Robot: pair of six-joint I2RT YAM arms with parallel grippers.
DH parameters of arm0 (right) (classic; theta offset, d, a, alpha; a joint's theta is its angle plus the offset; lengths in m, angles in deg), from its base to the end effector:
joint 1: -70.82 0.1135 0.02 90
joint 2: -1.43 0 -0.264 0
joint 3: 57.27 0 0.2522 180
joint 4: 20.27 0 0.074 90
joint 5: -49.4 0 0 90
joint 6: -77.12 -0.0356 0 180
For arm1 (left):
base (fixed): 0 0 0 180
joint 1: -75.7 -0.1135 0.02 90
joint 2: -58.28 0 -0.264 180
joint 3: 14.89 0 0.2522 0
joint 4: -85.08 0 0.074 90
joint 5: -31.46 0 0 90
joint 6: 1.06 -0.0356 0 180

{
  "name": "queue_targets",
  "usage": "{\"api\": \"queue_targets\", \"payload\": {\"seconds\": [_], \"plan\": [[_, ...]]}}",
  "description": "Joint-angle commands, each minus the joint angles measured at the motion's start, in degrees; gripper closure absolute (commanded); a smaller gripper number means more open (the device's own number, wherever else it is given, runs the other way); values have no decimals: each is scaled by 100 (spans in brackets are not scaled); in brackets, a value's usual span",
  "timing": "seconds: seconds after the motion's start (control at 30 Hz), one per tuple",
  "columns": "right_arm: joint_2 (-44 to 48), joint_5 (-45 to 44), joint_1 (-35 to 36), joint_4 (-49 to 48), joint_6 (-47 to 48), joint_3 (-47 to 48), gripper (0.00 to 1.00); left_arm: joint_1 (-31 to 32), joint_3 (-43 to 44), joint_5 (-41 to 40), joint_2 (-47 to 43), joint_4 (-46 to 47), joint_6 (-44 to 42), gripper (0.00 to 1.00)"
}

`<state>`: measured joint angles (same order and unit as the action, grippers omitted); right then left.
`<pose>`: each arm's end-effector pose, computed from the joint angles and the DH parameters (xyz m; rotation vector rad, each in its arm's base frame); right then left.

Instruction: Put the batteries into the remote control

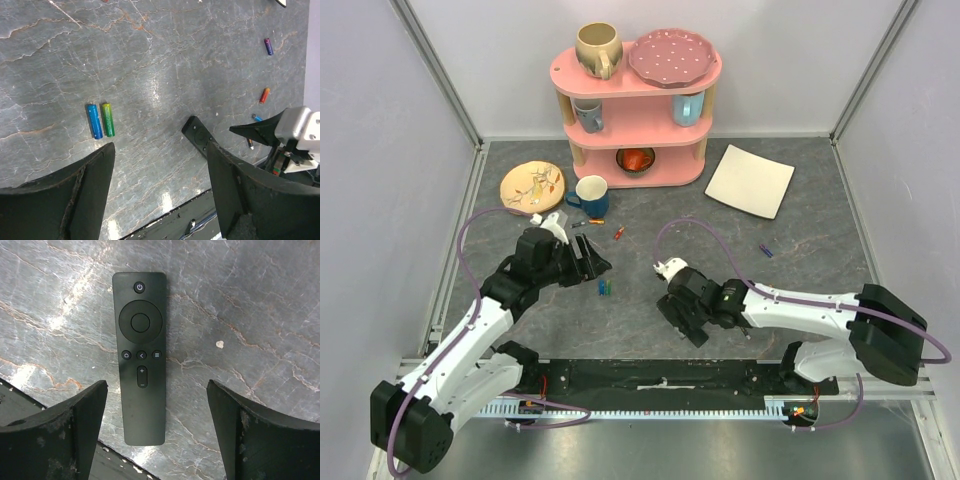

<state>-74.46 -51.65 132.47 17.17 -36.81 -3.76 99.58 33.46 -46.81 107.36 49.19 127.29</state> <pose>0.1217 0.2112 0.1793 -0.7799 2.4939 0.2930 0.1677 -0.0822 0.2448 -0.1732 2.3152 -0.8062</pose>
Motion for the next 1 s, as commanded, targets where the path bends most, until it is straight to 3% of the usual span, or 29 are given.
{"api": "queue_targets", "payload": {"seconds": [0.0, 0.77, 0.97], "plan": [[-144, 85, 14, -65, -192, -90, 13, 12, -5, 277, -100, 183, 164, 21], [-575, 349, 14, -189, -174, -116, 38, 12, -66, 119, -162, 121, 182, 22], [-453, 200, 14, -162, -367, -90, 58, 12, -40, 14, -188, 60, 164, 22]]}}
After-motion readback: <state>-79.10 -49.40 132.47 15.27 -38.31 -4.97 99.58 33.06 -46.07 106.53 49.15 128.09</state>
